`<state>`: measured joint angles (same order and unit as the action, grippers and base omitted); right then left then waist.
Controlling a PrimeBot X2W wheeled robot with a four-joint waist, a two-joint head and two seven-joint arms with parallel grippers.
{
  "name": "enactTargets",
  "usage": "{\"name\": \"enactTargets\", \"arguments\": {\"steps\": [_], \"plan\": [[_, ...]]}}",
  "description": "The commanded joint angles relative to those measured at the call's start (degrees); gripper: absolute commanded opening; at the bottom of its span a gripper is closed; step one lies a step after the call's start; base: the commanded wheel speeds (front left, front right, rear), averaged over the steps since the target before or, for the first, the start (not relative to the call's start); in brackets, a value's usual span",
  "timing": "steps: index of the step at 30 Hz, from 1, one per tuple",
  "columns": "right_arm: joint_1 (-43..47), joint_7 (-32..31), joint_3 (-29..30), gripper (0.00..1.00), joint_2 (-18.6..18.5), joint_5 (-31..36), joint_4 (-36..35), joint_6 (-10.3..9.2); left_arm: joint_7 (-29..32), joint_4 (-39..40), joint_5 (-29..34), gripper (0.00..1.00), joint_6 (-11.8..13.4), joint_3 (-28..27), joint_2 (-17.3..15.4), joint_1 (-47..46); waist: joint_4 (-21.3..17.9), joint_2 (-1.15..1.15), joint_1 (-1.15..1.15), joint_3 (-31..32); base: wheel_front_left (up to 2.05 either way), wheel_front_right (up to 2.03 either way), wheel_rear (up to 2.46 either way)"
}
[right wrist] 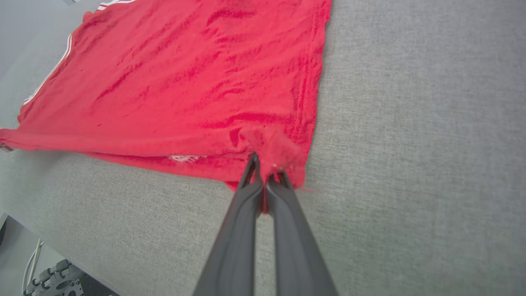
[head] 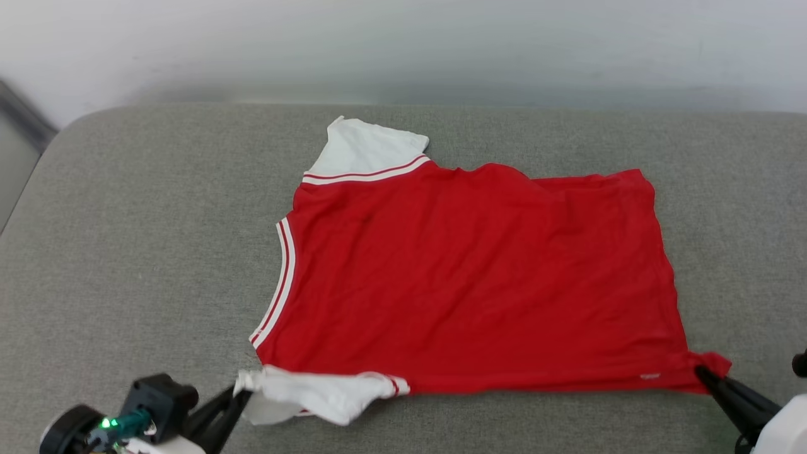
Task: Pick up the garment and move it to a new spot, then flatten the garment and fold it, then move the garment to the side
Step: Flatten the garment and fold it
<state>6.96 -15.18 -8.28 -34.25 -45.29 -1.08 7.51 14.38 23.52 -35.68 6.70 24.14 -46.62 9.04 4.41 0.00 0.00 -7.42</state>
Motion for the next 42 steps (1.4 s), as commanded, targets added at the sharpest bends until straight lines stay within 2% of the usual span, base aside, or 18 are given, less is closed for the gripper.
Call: {"name": "enactTargets", "arguments": {"steps": [1, 6, 15, 24, 30, 31, 32, 35, 42], "plan": [[-1.35, -0.41, 0.57, 0.0, 0.2, 0.36, -0.75, -0.04, -1.03, -0.22, 0.8, 0.0, 0.04, -0.59, 0.43, -1.96, -0.14, 0.0, 0.0, -0.63, 0.0, 0.0, 0.0], [-3.84, -1.52, 1.86, 0.0, 0.5, 2.68, -2.13, -0.04, -3.22, -1.47, 2.65, 0.0, -0.02, -1.42, 1.99, -6.88, -0.55, 0.0, 0.0, -3.13, 0.0, 0.0, 0.0], [-11.48, -5.45, 1.21, 0.0, 2.22, 6.43, 0.91, -0.03, -4.04, -10.97, 4.21, 0.0, -3.47, 0.81, 5.76, -17.7, -0.46, 0.0, 0.0, -9.06, 0.0, 0.0, 0.0], [-15.71, -7.44, 0.67, 0.0, 3.48, 8.15, 4.39, -0.03, -4.97, -20.68, 5.76, 0.0, -6.09, 3.68, 9.54, -25.06, 0.01, 0.0, 0.0, -11.28, 0.0, 0.0, 0.0], [-16.59, -8.85, 1.75, 0.0, 4.95, 9.54, 6.0, -0.03, -7.14, -27.34, 5.35, 0.0, -7.49, 4.82, 13.22, -28.69, 0.61, 0.0, 0.0, -11.42, 0.0, 0.0, 0.0], [-16.5, -9.27, 1.96, 0.37, 5.14, 10.06, 6.24, -0.04, -7.62, -28.32, 5.54, 0.36, -7.36, 4.93, 13.83, -29.31, 0.65, 0.0, 0.0, -11.23, 0.0, 0.0, 0.0], [-16.48, -9.82, 1.96, 1.0, 5.27, 10.69, 6.42, -0.04, -8.22, -29.15, 5.9, 1.0, -7.4, 5.13, 14.28, -29.83, 0.66, 0.0, 0.0, -10.98, 0.0, 0.0, 0.0], [-16.38, -10.63, 1.76, 1.0, 5.55, 12.61, 5.85, -0.03, -11.17, -31.49, 3.95, 1.0, -6.7, 3.81, 16.83, -30.21, 0.62, 0.0, 0.0, -9.94, 0.0, 0.0, 0.0], [-15.34, -12.8, 2.41, 1.0, 7.55, 15.24, 3.2, -0.03, -15.22, -33.08, -0.08, 1.0, -4.22, -0.15, 19.42, -27.75, 0.61, 0.0, 0.0, -6.79, 0.0, 0.0, 0.0]]}}
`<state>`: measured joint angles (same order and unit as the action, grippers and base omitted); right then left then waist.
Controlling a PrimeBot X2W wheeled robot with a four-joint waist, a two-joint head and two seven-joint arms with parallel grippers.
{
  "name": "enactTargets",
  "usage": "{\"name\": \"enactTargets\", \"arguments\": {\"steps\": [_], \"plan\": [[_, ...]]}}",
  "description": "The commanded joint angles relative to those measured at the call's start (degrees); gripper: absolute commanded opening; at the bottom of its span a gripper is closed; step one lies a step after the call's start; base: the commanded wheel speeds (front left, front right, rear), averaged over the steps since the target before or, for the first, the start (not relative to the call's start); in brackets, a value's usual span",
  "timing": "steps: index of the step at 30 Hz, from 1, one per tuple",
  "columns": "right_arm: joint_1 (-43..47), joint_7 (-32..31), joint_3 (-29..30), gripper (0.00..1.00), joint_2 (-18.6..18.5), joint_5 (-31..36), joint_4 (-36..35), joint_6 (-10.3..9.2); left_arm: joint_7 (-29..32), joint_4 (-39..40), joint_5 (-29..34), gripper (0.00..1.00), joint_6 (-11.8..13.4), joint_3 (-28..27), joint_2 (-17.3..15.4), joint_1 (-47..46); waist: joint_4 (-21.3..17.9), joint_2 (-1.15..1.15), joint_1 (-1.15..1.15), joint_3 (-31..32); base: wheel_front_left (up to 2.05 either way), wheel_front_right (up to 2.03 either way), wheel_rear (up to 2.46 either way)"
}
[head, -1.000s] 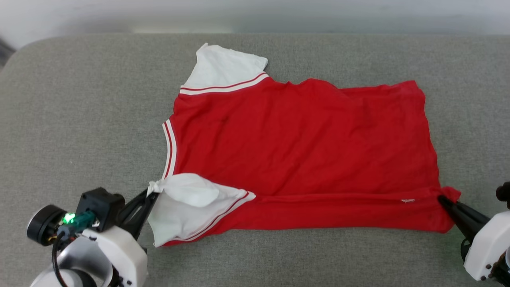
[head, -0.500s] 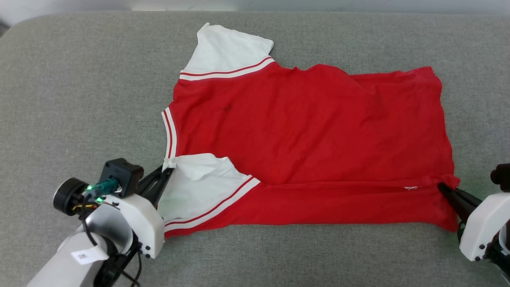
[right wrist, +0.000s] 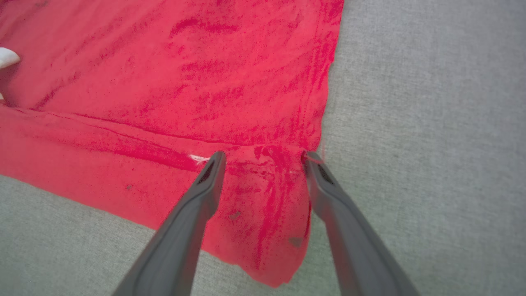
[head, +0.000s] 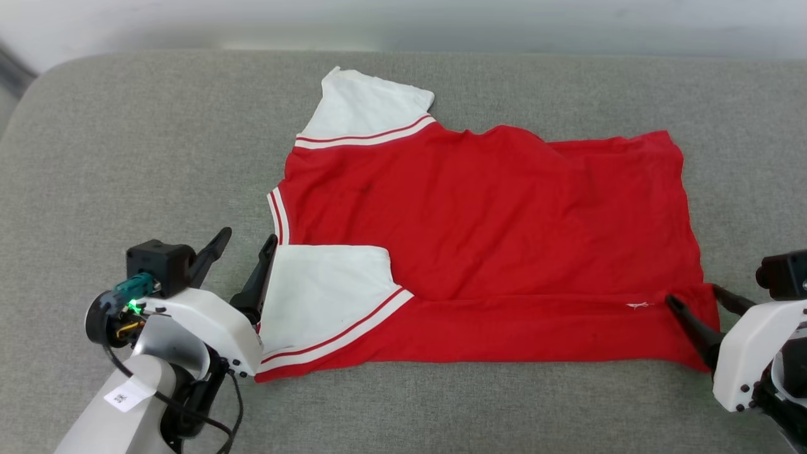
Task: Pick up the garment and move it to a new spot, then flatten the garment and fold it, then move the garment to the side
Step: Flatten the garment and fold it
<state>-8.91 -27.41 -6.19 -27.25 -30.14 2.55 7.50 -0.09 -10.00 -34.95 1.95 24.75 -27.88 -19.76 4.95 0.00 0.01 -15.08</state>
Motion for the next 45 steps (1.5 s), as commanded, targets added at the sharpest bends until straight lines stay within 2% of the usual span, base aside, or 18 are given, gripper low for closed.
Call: {"name": "enactTargets", "arguments": {"steps": [1, 3, 7, 14, 20, 26, 31, 39, 42, 43, 44, 45], "plan": [[0.96, -1.37, 0.86, 1.0, 1.51, -0.29, -0.64, -0.02, -1.25, 0.86, -1.62, 1.0, 1.02, -1.55, 0.98, 1.53, 0.1, 0.0, -0.01, 1.33, 0.0, 0.0, 0.0], [1.39, -3.26, 2.32, 1.0, 2.86, -0.74, -1.61, -0.02, -1.45, 1.83, -2.44, 1.0, 1.96, -2.51, 0.76, 2.82, 0.09, 0.0, -0.01, 2.16, 0.0, 0.0, 0.0], [3.09, -7.59, 5.53, 1.0, 4.73, 2.76, -3.62, -0.02, 0.12, 4.72, -2.47, 1.0, 5.22, -3.51, -0.23, 5.66, 0.2, 0.0, -0.01, 3.19, 0.0, 0.0, 0.0], [5.92, -15.12, 12.7, 1.0, 11.4, 9.15, -9.81, -0.01, 10.05, 13.32, -3.05, 1.0, 12.76, -3.09, -3.56, 13.97, -0.3, 0.0, -0.01, 3.55, 0.0, 0.0, 0.0], [8.65, -22.68, 17.74, 1.0, 17.81, 12.29, -15.42, -0.01, 17.29, 20.18, -4.04, 1.0, 16.41, -1.32, -5.02, 18.6, -0.78, 0.0, -0.01, 2.45, 0.0, 0.0, 0.0], [9.12, -25.01, 18.62, 1.0, 19.96, 13.74, -18.51, -0.01, 20.74, 21.64, -3.75, 1.0, 17.39, -0.19, -6.06, 19.07, -1.34, 0.0, -0.01, 1.13, 0.0, 0.0, 0.0], [8.83, -25.61, 18.03, 1.0, 20.55, 13.84, -20.18, -0.02, 21.55, 19.34, -3.89, 1.0, 18.64, -0.31, -5.46, 18.14, -1.97, 0.0, -0.01, -0.2, 0.0, 0.0, 0.0], [6.34, -24.47, 17.22, 1.0, 19.67, 13.56, -21.51, -0.01, 21.88, 13.5, -4.63, 1.0, 17.6, 0.71, -4.24, 16.84, -2.98, 0.0, -0.01, -2.67, 0.0, 0.0, 0.0], [6.54, -24.86, 17.22, 1.0, 19.07, 13.89, -22.24, -0.02, 23.24, 10.55, -5.54, 1.0, 16.25, 2.24, -3.27, 16.81, -3.1, 0.0, -0.01, -3.37, 0.0, 0.0, 0.0], [6.63, -24.91, 17.18, 1.0, 18.87, 14.23, -22.42, -0.02, 23.74, 9.68, -6.05, 0.95, 15.6, 2.78, -2.88, 16.93, -3.09, 0.0, -0.01, -3.44, 0.0, 0.0, 0.0], [6.74, -25.04, 17.08, 1.0, 18.75, 14.4, -22.66, -0.01, 24.17, 8.86, -6.42, 0.45, 15.02, 3.36, -2.44, 16.88, -3.05, 0.0, -0.01, -3.45, 0.0, 0.0, 0.0], [6.9, -25.33, 17.02, 1.0, 18.57, 14.42, -22.86, -0.01, 24.4, 8.12, -6.83, 0.0, 14.37, 3.81, -2.03, 16.89, -2.97, 0.0, -0.01, -3.38, 0.0, 0.0, 0.0]]}}
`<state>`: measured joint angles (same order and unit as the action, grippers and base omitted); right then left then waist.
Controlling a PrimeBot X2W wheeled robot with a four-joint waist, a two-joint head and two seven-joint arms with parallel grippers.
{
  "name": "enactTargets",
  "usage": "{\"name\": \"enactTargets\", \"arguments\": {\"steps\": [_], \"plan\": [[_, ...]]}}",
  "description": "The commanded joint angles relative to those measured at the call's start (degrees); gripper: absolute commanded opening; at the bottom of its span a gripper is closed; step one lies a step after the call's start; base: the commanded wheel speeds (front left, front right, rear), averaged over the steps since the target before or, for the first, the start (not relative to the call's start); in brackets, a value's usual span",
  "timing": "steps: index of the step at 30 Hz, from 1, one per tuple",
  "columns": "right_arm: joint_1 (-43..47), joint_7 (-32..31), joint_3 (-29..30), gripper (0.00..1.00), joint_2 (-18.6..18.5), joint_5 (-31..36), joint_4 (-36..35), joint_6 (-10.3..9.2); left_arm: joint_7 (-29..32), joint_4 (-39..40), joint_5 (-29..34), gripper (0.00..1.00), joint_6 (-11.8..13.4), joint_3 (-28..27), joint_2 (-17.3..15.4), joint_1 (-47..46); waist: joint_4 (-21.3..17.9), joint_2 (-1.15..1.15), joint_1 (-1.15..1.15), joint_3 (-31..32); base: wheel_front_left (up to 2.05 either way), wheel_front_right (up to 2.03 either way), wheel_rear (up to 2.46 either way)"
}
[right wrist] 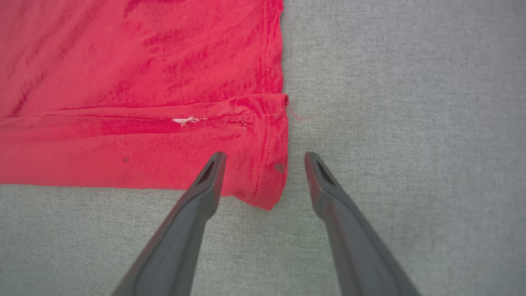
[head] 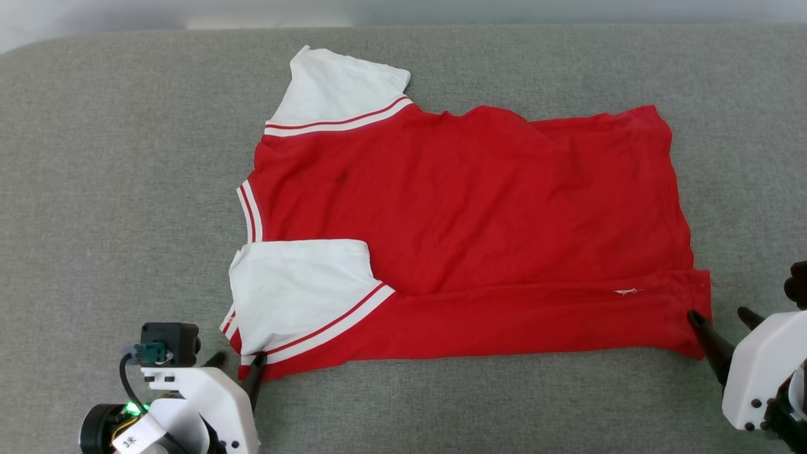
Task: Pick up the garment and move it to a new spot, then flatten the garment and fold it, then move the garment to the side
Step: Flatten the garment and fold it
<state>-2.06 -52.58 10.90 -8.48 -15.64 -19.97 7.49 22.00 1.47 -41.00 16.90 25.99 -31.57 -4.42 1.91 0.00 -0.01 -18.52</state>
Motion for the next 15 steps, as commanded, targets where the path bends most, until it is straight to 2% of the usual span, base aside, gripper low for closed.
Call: {"name": "enactTargets", "arguments": {"steps": [1, 6, 12, 15], "plan": [[0.24, -0.37, -0.09, 1.0, -0.39, 0.05, -0.5, -0.01, 2.39, -3.78, -1.18, 0.0, -1.11, 2.86, 2.03, 1.62, 0.18, 0.0, 0.01, 0.19, 0.0, 0.0, 0.0], [0.83, -1.36, 0.06, 1.0, -1.89, 1.88, 0.11, -0.01, 0.23, -3.63, -0.49, 0.0, -1.64, 2.67, 2.19, 0.68, 1.22, 0.0, 0.01, 1.26, 0.0, 0.0, 0.0], [1.02, -0.68, 0.61, 1.0, -2.61, 4.15, 3.08, -0.01, -2.76, 2.07, 1.89, 0.0, -1.09, 1.82, 1.37, -1.49, 3.23, 0.0, 0.01, 2.2, 0.0, 0.0, 0.0], [0.75, -0.36, 0.87, 1.0, -1.34, 3.88, 4.81, -0.01, -3.98, 5.12, 2.77, 0.0, -0.16, 1.04, 1.06, -1.87, 4.04, 0.0, 0.01, 2.05, 0.0, 0.0, 0.0]]}}
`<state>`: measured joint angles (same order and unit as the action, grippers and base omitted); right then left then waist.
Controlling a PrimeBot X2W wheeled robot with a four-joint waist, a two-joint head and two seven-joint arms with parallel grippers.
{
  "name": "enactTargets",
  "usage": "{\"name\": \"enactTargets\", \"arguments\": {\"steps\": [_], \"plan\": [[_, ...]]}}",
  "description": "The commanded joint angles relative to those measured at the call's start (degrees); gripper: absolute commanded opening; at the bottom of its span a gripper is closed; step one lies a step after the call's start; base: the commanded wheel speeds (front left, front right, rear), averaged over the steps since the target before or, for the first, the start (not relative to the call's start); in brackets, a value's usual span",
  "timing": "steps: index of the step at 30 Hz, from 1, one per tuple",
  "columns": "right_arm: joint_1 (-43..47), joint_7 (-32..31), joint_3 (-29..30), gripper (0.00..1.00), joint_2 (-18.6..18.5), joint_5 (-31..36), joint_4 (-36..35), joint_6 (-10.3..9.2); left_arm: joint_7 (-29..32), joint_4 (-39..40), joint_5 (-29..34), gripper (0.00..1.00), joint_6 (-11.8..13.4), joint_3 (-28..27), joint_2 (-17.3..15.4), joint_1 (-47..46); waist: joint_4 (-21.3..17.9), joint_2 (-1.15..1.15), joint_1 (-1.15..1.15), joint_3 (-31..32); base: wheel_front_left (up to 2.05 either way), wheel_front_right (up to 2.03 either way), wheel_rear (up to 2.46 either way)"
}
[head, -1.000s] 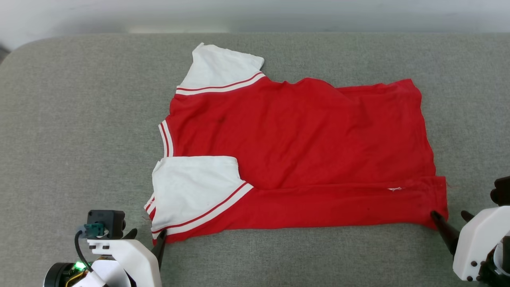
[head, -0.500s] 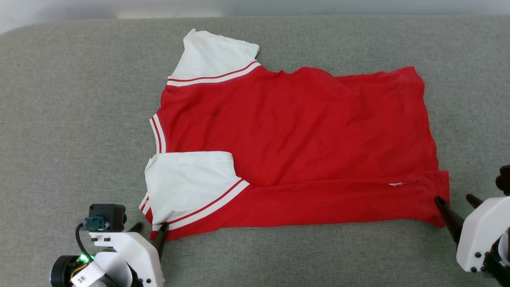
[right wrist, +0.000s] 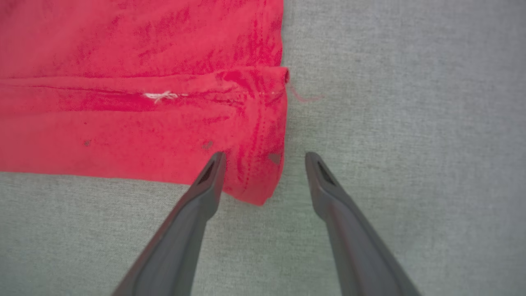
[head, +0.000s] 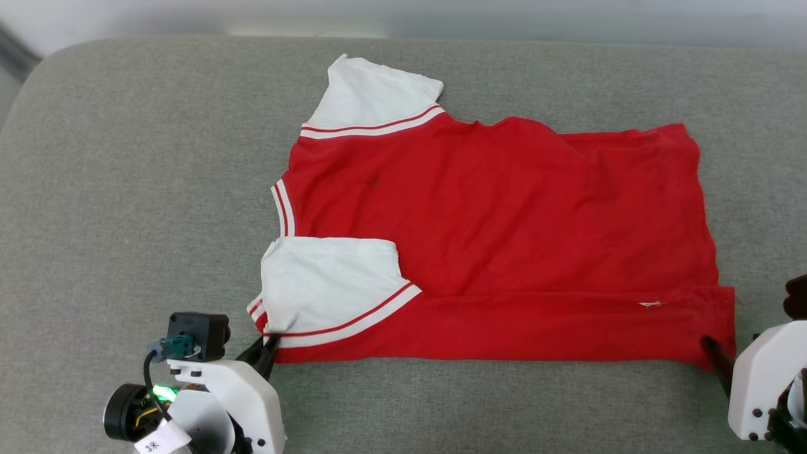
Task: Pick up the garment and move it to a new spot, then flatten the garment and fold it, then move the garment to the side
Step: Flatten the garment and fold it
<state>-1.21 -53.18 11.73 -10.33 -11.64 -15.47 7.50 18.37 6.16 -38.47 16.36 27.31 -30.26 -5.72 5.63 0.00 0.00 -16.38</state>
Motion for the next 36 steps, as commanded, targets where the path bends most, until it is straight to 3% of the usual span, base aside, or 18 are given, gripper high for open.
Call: {"name": "enactTargets", "arguments": {"steps": [1, 10, 16, 17, 18, 19, 27, 36], "plan": [[-0.33, 0.37, 0.24, 1.0, 0.77, -0.12, 0.98, -0.02, -0.49, 1.43, 0.54, 0.0, 0.76, -0.43, -0.48, -0.5, 0.52, 0.0, 0.0, -0.21, 0.0, 0.0, 0.0], [-1.67, 2.39, -0.32, 1.0, 2.28, 2.72, 6.63, -0.02, 0.41, 8.08, 2.84, 0.0, 1.4, 0.83, -1.92, -0.75, 2.07, 0.0, 0.0, -2.64, 0.0, 0.0, 0.0], [-1.14, 1.65, -1.89, 1.0, 3.38, 1.12, 10.43, 0.07, 1.42, 8.5, 2.81, 0.0, 1.12, 1.39, -2.32, -0.79, 2.7, 0.0, 0.0, -4.02, 0.0, 0.0, 0.0], [-1.17, 1.77, -1.85, 0.45, 3.29, 1.0, 10.94, 0.07, 1.47, 8.44, 2.69, 0.0, 1.02, 1.44, -2.31, -0.78, 2.76, 0.0, 0.0, -4.11, 0.0, 0.0, 0.0], [-1.18, 1.91, -1.83, 0.18, 3.13, 0.96, 11.4, 0.06, 1.44, 8.33, 2.61, 0.0, 0.94, 1.48, -2.26, -0.8, 2.8, 0.0, 0.0, -4.15, 0.0, 0.0, 0.0], [-1.11, 2.14, -1.78, 0.02, 2.88, 1.03, 11.75, 0.06, 1.43, 8.12, 2.43, 0.0, 0.86, 1.55, -2.19, -0.79, 2.82, 0.0, 0.0, -4.11, 0.0, 0.0, 0.0], [-0.34, 3.52, -1.22, 0.0, 1.96, 0.29, 13.2, -0.03, 1.18, 5.43, 1.08, 0.0, -0.04, 1.42, -2.62, 0.49, 1.88, 0.0, 0.0, -0.98, 0.0, 0.0, 0.0], [3.57, 2.0, 0.89, 0.0, -0.64, -2.21, 8.02, -0.05, 1.86, 5.24, -0.16, 0.0, 0.41, 0.87, -5.2, 4.76, -0.13, 0.0, 0.0, 3.58, 0.0, 0.0, 0.0]]}}
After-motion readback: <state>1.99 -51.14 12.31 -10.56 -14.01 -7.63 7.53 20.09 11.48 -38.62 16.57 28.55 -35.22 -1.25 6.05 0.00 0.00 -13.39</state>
